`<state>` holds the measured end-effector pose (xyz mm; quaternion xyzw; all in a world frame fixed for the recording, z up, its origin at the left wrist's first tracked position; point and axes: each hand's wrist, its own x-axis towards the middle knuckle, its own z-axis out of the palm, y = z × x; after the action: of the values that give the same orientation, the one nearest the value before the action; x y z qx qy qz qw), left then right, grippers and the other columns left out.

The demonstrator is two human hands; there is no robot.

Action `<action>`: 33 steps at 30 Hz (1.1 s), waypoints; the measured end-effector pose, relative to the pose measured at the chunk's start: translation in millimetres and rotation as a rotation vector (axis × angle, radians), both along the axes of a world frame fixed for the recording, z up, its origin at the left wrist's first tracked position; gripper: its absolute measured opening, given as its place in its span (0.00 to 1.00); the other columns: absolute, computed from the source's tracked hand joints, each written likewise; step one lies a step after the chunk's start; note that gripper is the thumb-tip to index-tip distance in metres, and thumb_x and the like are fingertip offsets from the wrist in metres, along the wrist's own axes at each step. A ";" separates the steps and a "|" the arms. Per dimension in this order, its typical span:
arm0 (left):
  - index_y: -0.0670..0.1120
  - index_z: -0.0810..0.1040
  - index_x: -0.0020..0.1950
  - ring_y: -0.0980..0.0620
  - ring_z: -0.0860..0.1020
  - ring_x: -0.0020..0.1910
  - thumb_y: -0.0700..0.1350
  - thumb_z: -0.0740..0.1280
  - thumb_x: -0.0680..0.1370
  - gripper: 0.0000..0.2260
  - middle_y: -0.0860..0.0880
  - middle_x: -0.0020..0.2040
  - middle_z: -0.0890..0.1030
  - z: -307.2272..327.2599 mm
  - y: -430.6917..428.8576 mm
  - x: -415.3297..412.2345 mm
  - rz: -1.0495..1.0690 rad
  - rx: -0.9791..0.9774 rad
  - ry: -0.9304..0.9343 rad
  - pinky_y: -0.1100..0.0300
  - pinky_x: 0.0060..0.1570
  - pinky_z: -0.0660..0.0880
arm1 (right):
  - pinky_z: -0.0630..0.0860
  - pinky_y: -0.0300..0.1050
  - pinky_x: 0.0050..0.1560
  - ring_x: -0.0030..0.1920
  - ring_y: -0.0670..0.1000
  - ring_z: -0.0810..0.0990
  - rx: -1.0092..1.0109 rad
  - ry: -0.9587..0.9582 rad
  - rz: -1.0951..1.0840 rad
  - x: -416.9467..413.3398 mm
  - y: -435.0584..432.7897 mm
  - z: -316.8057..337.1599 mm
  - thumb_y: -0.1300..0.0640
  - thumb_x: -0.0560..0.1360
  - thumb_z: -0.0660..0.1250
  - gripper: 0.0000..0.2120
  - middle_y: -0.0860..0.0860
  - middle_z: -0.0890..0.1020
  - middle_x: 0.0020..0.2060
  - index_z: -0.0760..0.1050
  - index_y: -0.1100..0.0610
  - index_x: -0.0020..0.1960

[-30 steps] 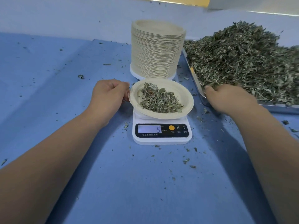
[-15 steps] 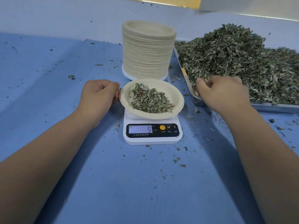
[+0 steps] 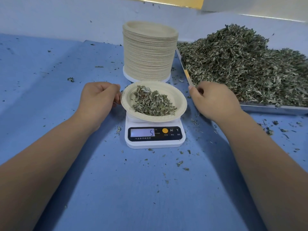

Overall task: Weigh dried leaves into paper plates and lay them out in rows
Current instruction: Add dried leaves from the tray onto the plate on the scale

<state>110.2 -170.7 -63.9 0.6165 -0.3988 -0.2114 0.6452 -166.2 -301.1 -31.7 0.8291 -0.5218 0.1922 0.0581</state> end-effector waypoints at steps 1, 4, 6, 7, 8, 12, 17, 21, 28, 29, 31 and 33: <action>0.46 0.77 0.24 0.54 0.76 0.31 0.44 0.67 0.74 0.17 0.48 0.28 0.79 0.1 0.1 0.1 0.000 0.002 -0.001 0.57 0.38 0.75 | 0.72 0.51 0.43 0.47 0.60 0.75 -0.076 0.012 -0.006 -0.4 -0.3 1.3 0.37 0.81 0.52 0.25 0.55 0.79 0.41 0.76 0.55 0.46; 0.43 0.77 0.26 0.54 0.77 0.32 0.44 0.67 0.74 0.16 0.47 0.29 0.79 0.3 0.4 0.3 -0.002 0.004 -0.002 0.57 0.38 0.74 | 0.72 0.58 0.56 0.58 0.62 0.75 -0.064 0.130 -0.031 -2.5 -0.9 -0.2 0.33 0.81 0.49 0.29 0.57 0.79 0.51 0.78 0.53 0.54; 0.40 0.76 0.28 0.54 0.76 0.32 0.43 0.67 0.74 0.16 0.46 0.29 0.79 -0.1 0.0 -0.3 0.000 0.008 -0.004 0.57 0.38 0.74 | 0.72 0.54 0.49 0.51 0.60 0.76 0.077 0.188 0.008 -4.3 -1.6 -5.3 0.31 0.80 0.45 0.28 0.51 0.77 0.42 0.72 0.51 0.44; 0.39 0.76 0.28 0.54 0.76 0.31 0.43 0.67 0.74 0.15 0.46 0.29 0.79 -0.2 -0.1 -0.7 0.002 0.011 -0.004 0.57 0.38 0.75 | 0.71 0.52 0.45 0.46 0.58 0.76 0.110 0.193 0.024 -4.8 -2.4 -6.6 0.31 0.81 0.44 0.28 0.49 0.75 0.38 0.69 0.51 0.40; 0.39 0.76 0.29 0.54 0.77 0.31 0.43 0.67 0.74 0.15 0.46 0.29 0.79 -0.1 -0.2 -0.8 0.003 0.013 -0.003 0.57 0.38 0.75 | 0.70 0.50 0.42 0.42 0.57 0.76 0.110 0.175 0.040 -5.0 -3.9 -6.7 0.32 0.81 0.44 0.29 0.49 0.74 0.35 0.68 0.52 0.38; 0.40 0.77 0.28 0.54 0.77 0.31 0.43 0.67 0.75 0.15 0.47 0.29 0.80 -0.1 0.0 -0.3 0.000 0.015 -0.008 0.57 0.38 0.76 | 0.62 0.45 0.32 0.32 0.51 0.71 0.029 0.111 0.075 -5.0 -6.7 -9.1 0.36 0.83 0.44 0.28 0.51 0.74 0.31 0.68 0.53 0.36; 0.46 0.77 0.25 0.55 0.77 0.30 0.44 0.66 0.75 0.18 0.49 0.29 0.80 1.4 1.6 0.3 -0.003 0.009 -0.004 0.60 0.36 0.74 | 0.69 0.46 0.31 0.31 0.56 0.74 0.181 0.006 0.075 -1.9 -20.3 1.9 0.39 0.83 0.52 0.29 0.53 0.75 0.27 0.68 0.58 0.33; 0.46 0.76 0.24 0.55 0.77 0.30 0.44 0.66 0.77 0.20 0.49 0.29 0.80 2.7 2.1 1.6 0.041 0.013 0.014 0.62 0.35 0.74 | 0.69 0.45 0.31 0.29 0.57 0.71 0.237 -0.095 0.019 5.1 -30.7 15.4 0.44 0.83 0.57 0.27 0.55 0.72 0.25 0.66 0.57 0.29; 0.45 0.75 0.24 0.57 0.75 0.28 0.40 0.66 0.77 0.20 0.49 0.28 0.79 5.3 4.2 -3.7 0.031 0.012 -0.001 0.66 0.31 0.73 | 0.61 0.43 0.28 0.18 0.46 0.62 0.169 -0.278 0.133 44.3 -6.4 56.7 0.44 0.83 0.57 0.29 0.46 0.62 0.16 0.61 0.55 0.26; 0.45 0.75 0.24 0.57 0.75 0.28 0.40 0.66 0.77 0.20 0.48 0.28 0.79 5.6 4.3 -4.0 0.027 0.015 -0.001 0.66 0.31 0.73 | 0.59 0.43 0.28 0.17 0.46 0.62 0.180 -0.283 0.186 54.9 -0.4 62.2 0.44 0.83 0.57 0.29 0.46 0.62 0.14 0.61 0.55 0.26; 0.45 0.76 0.24 0.57 0.75 0.29 0.41 0.66 0.77 0.19 0.47 0.29 0.79 5.5 4.8 -4.2 0.018 0.019 -0.002 0.66 0.32 0.73 | 0.57 0.45 0.28 0.17 0.46 0.63 0.162 -0.292 0.263 77.0 11.7 69.9 0.44 0.83 0.56 0.29 0.46 0.63 0.14 0.60 0.55 0.26; 0.46 0.76 0.24 0.57 0.76 0.29 0.41 0.66 0.76 0.20 0.47 0.29 0.80 5.6 5.2 -3.7 0.014 0.023 -0.002 0.66 0.32 0.74 | 0.59 0.45 0.29 0.19 0.44 0.66 0.166 -0.300 0.278 96.4 19.8 73.3 0.42 0.83 0.55 0.29 0.46 0.67 0.17 0.63 0.55 0.27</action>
<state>106.5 -165.6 -58.2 0.6266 -0.3928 -0.2110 0.6392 -69.8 -281.3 41.7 0.8572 -0.4191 0.2759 -0.1158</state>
